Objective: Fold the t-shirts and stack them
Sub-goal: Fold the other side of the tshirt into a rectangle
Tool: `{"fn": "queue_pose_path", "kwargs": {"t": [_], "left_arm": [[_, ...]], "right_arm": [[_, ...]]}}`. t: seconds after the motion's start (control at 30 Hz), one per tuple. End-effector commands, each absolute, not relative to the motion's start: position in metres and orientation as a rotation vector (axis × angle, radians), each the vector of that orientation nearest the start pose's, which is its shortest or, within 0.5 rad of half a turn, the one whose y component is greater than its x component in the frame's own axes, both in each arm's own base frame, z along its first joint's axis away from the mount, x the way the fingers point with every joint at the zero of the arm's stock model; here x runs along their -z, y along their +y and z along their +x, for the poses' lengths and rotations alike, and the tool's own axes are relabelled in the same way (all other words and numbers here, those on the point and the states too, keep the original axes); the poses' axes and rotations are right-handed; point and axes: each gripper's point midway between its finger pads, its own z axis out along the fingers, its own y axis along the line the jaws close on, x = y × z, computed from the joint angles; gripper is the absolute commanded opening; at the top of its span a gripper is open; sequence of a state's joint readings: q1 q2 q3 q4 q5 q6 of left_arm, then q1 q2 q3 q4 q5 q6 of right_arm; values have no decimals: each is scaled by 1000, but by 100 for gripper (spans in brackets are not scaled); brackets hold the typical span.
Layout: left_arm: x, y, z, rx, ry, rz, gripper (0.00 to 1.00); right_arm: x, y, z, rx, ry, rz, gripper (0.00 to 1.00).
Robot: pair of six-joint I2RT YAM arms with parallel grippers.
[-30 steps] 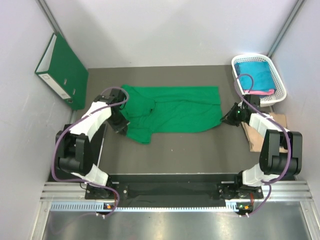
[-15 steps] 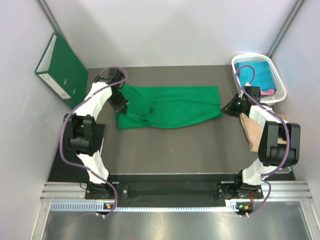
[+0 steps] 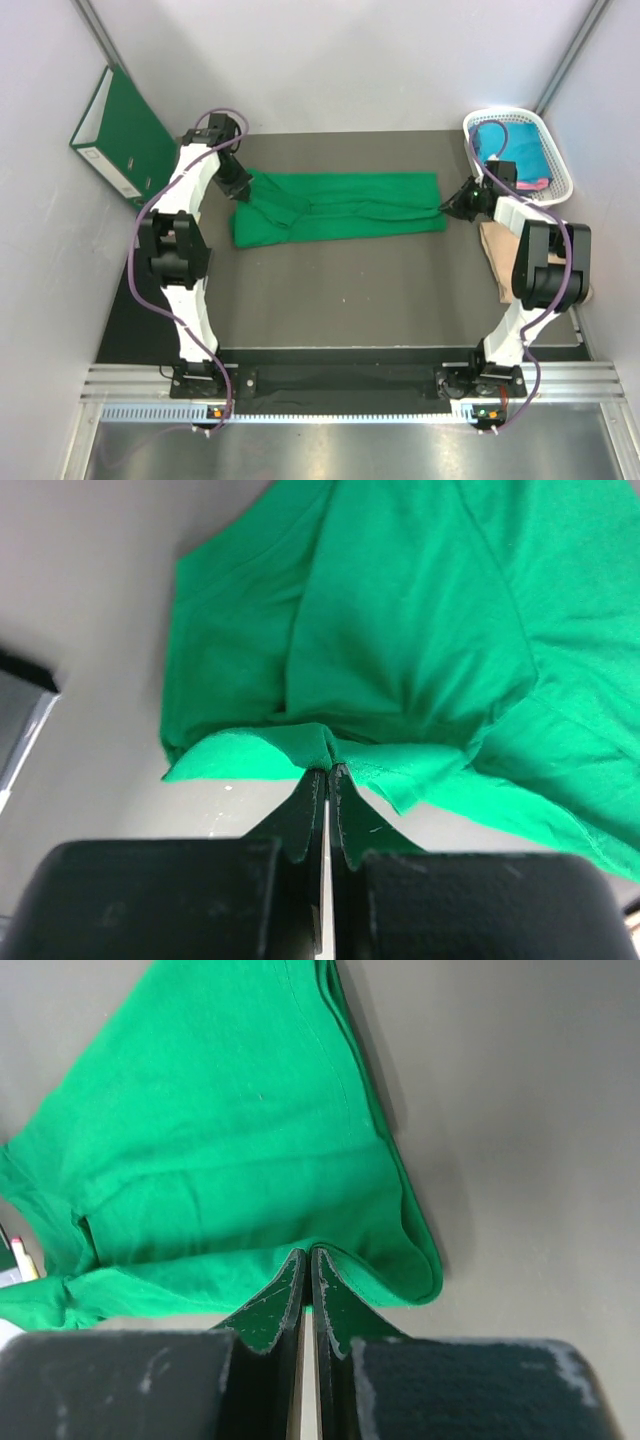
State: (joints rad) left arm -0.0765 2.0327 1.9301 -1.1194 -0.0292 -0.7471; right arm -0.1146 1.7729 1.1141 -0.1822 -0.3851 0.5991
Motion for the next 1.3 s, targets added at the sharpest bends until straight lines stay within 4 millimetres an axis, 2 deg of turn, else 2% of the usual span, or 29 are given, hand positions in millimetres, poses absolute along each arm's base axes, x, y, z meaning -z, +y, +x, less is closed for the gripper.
{"fn": "queue_pose_path", "kwargs": {"t": [0.0, 0.13, 0.2, 0.23, 0.27, 0.33, 0.43, 0.57, 0.7, 0.8, 0.83, 0.9, 0.93, 0.97, 1.03, 1.1, 1.27], "left_arm": [[-146, -61, 463, 218, 2607, -891, 0], [-151, -66, 479, 266, 2592, -871, 0], [-148, -66, 484, 263, 2594, -872, 0], [-153, -66, 489, 272, 2576, -870, 0], [-151, -66, 491, 275, 2575, -873, 0], [-155, -66, 499, 296, 2551, -868, 0], [-154, -68, 506, 316, 2534, -870, 0], [-151, -66, 513, 322, 2514, -881, 0], [-153, -67, 526, 357, 2482, -875, 0], [-151, -70, 535, 382, 2469, -867, 0], [-150, -70, 536, 386, 2469, -863, 0], [-148, -72, 544, 406, 2453, -850, 0], [-148, -72, 546, 410, 2449, -845, 0], [-144, -71, 549, 411, 2447, -848, 0], [-145, -71, 555, 429, 2436, -845, 0], [-138, -70, 558, 435, 2438, -858, 0], [-123, -64, 566, 427, 2433, -888, 0]], "right_arm": [[-93, 29, 469, -698, 2267, 668, 2], [-82, 26, 483, -691, 2279, 686, 2], [-83, 25, 491, -691, 2275, 689, 2], [-77, 24, 493, -688, 2286, 694, 2], [-80, 24, 498, -690, 2279, 695, 2], [-70, 22, 501, -682, 2298, 718, 2], [-70, 21, 511, -682, 2288, 731, 2], [-63, 19, 515, -677, 2298, 761, 3], [-48, 16, 514, -653, 2329, 803, 5], [-39, 15, 510, -638, 2353, 827, 17], [-37, 15, 508, -636, 2362, 831, 39], [-44, 14, 508, -628, 2341, 815, 56], [-42, 14, 504, -625, 2343, 817, 67], [-48, 13, 506, -621, 2322, 800, 72], [-59, 12, 502, -614, 2302, 780, 82], [-72, 11, 502, -606, 2273, 756, 84], [-90, 11, 496, -595, 2253, 718, 88]]}}
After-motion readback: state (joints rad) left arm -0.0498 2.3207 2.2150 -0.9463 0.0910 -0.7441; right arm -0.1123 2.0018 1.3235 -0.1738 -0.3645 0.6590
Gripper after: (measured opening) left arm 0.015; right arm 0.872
